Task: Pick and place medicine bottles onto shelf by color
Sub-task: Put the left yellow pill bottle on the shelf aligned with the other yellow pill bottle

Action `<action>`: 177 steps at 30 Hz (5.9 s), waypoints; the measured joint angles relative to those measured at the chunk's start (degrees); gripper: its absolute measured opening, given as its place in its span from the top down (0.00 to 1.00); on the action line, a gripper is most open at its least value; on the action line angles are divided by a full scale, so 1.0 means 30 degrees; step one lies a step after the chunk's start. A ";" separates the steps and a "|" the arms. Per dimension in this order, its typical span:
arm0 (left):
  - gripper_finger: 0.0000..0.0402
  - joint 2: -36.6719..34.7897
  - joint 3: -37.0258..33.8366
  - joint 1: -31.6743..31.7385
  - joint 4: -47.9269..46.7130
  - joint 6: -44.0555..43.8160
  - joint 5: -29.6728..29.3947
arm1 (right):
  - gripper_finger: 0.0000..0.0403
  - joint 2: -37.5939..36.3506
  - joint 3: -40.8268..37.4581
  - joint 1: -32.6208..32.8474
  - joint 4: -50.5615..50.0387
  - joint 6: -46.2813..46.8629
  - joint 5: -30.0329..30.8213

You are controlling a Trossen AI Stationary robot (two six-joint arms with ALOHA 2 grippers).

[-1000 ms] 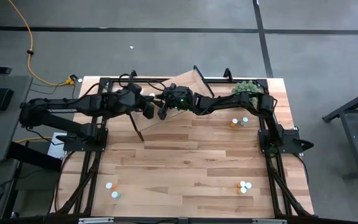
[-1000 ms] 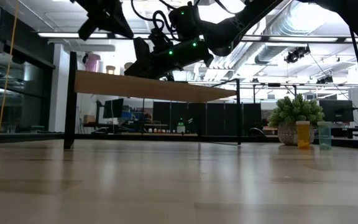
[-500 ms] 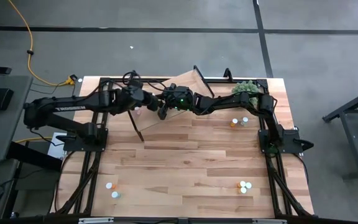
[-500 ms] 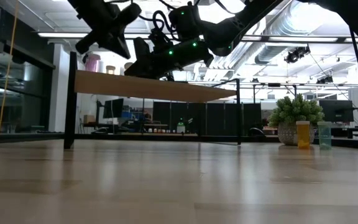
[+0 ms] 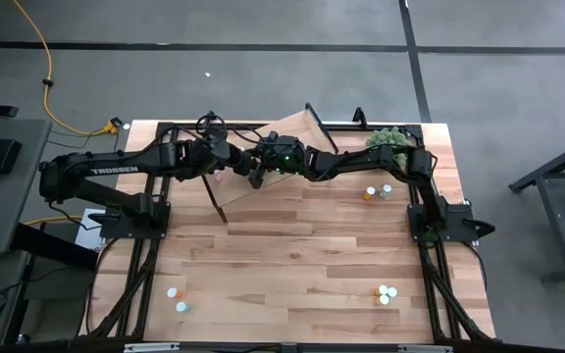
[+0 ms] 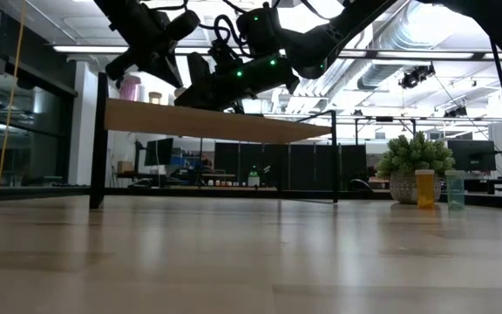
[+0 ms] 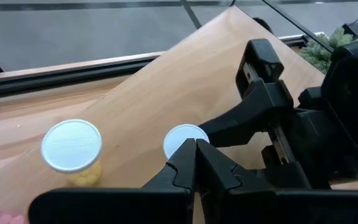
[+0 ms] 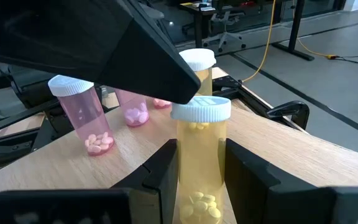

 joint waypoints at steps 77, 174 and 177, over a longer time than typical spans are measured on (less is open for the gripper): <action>1.00 -0.6489 0.0002 -0.3983 0.5425 0.5325 0.0510 | 0.43 -0.3762 -0.0007 -0.0364 -0.9253 -0.2001 -0.2266; 1.00 -0.9202 0.0007 -1.0455 0.6761 1.0364 -0.2004 | 1.00 -0.0044 0.4743 0.0262 -0.9538 0.1311 -0.0134; 1.00 -0.9202 0.0007 -1.0455 0.6761 1.0364 -0.2004 | 1.00 -0.0044 0.4736 0.0262 -1.0134 0.1202 -0.0146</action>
